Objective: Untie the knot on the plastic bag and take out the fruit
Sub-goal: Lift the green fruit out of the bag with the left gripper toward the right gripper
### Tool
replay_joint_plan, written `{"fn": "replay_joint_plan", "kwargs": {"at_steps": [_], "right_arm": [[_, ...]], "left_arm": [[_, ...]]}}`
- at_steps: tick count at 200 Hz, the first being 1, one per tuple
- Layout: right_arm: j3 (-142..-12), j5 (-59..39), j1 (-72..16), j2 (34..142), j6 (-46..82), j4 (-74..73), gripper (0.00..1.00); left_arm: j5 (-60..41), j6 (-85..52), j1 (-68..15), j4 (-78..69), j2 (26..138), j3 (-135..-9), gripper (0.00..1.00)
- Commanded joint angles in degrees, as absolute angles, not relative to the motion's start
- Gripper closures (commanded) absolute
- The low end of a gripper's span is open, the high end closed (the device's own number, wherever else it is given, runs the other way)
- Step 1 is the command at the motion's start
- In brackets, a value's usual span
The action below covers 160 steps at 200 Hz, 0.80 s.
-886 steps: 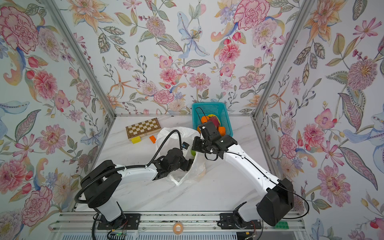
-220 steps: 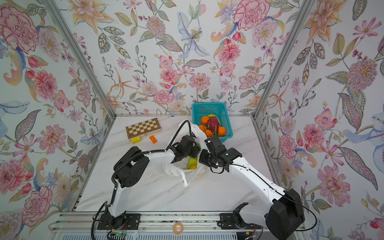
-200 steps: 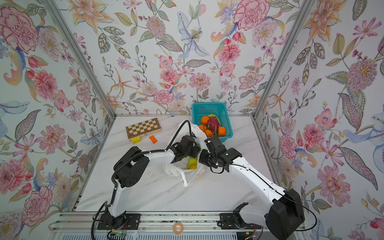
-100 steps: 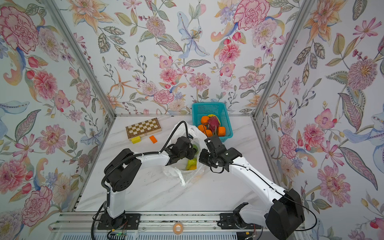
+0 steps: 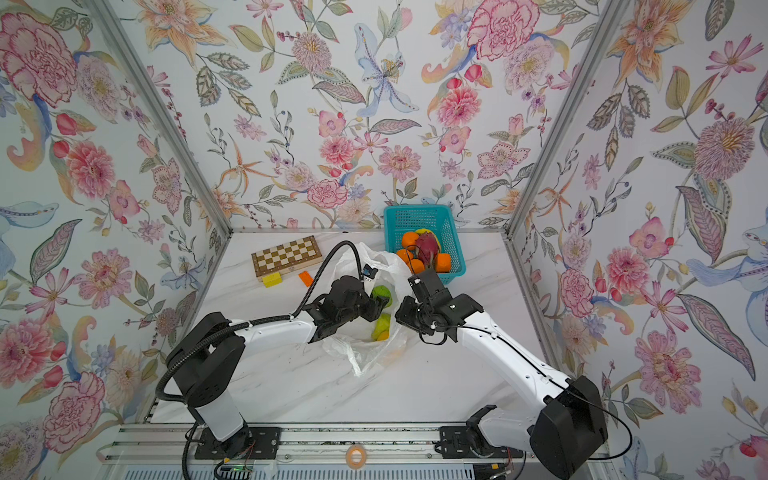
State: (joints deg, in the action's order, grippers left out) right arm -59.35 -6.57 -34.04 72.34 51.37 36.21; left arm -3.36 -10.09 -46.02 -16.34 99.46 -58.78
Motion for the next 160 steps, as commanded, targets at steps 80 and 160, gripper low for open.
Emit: {"fn": "replay_joint_plan", "kwargs": {"at_steps": [80,160], "right_arm": [[-70.5,-9.0,-26.1,64.7,47.3,33.4,0.01],[-75.5,-23.7,-22.9,65.0,46.5,24.9,0.01]], "left_arm": [[-9.2,-1.6,-45.7,-22.3,82.5,-53.8,0.79],[-17.2,7.7,-45.7,-27.6,75.0,-54.4,0.79]]}}
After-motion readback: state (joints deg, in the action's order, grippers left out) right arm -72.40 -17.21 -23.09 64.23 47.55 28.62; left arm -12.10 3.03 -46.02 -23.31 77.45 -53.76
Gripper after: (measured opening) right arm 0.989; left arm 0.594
